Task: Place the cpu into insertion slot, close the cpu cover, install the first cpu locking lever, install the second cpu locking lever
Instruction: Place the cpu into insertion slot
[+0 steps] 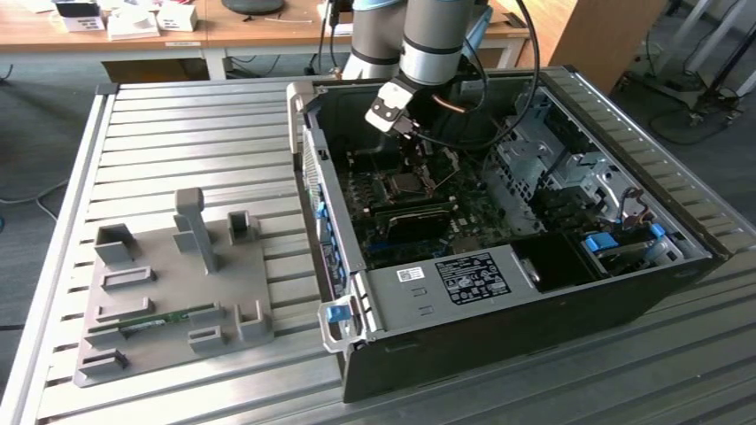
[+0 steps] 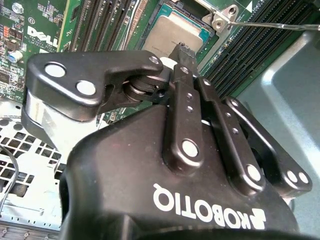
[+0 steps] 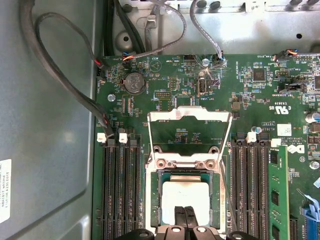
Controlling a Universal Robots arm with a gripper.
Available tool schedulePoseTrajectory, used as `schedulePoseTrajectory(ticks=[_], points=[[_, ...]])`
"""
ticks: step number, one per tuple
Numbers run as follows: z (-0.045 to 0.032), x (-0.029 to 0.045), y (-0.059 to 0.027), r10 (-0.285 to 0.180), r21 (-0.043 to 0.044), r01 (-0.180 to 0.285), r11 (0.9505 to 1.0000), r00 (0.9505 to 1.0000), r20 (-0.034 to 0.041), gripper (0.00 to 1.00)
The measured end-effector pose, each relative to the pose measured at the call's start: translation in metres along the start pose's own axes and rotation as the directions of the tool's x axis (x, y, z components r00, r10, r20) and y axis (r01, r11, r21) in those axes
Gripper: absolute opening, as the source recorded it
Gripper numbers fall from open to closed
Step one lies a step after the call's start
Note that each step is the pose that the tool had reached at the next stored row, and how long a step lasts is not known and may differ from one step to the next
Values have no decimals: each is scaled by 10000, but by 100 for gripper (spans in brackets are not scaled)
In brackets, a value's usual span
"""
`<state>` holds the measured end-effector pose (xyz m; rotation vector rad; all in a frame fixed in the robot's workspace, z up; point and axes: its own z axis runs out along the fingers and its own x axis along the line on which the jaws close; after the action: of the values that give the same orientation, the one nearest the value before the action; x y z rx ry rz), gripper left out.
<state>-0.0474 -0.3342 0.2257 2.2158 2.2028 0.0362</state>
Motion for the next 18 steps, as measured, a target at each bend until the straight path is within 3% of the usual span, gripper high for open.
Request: schedulePoseTrajectory(ticks=[5,12,18], points=[[12,0,55,1,62,-1,10000,10000,1,11],[44,-10,54,1,63,-1,10000,10000,7,11],[130,-11,52,0,63,0,10000,10000,11,11]])
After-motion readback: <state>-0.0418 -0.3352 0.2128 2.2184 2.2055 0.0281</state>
